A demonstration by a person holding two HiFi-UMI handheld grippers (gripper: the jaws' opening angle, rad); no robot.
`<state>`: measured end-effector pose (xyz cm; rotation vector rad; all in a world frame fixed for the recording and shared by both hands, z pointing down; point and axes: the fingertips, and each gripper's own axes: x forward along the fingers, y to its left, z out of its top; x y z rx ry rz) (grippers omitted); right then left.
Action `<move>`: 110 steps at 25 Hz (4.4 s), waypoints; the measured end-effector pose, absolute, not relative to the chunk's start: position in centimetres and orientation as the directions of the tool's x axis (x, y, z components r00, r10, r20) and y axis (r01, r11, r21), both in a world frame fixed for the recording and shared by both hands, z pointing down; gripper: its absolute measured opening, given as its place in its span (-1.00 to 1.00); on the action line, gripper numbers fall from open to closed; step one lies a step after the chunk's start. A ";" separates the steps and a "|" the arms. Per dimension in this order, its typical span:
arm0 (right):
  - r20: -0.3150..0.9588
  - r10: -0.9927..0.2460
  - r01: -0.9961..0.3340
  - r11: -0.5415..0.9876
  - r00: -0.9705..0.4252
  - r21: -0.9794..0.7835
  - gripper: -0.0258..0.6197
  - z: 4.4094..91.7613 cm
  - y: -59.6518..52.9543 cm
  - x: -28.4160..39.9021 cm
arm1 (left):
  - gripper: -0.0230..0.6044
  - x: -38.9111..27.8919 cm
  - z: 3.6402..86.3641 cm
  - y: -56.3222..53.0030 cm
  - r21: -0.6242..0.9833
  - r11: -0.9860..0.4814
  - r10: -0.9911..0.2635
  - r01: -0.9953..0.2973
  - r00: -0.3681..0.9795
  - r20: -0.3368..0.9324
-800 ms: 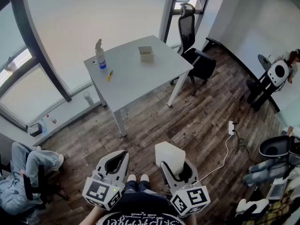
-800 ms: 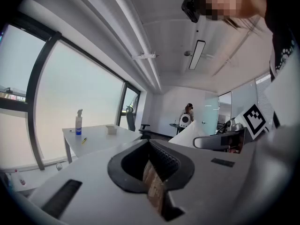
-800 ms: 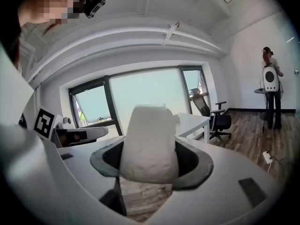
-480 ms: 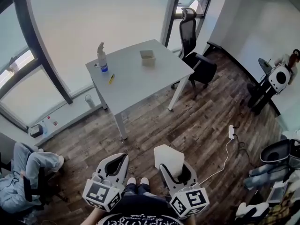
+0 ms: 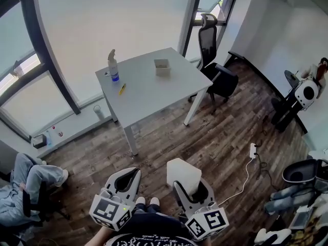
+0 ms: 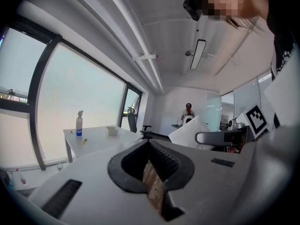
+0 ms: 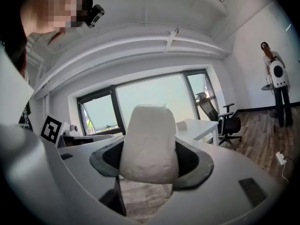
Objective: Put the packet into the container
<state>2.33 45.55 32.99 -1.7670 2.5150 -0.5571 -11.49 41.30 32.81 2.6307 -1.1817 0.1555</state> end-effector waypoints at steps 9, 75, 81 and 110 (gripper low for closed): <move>0.198 -0.912 -0.911 0.298 -0.359 -0.284 -0.06 33.8 45.2 5.0 | -0.90 -9.2 33.0 41.2 0.184 -0.626 -0.735 -0.758 0.652 0.188; 0.251 -0.915 -0.933 0.252 -0.317 -0.257 -0.06 34.0 18.0 4.4 | -0.90 -10.5 33.1 14.0 0.228 -0.614 -0.740 -0.756 0.651 0.167; 0.248 -0.913 -0.932 0.264 -0.325 -0.249 -0.06 33.8 15.1 7.6 | -0.90 -7.3 32.7 11.2 0.222 -0.609 -0.750 -0.762 0.644 0.151; 0.236 -0.896 -0.913 0.316 -0.377 -0.258 -0.06 33.7 8.7 17.7 | -0.90 -1.0 32.7 6.2 0.205 -0.505 -0.833 -0.838 0.535 0.138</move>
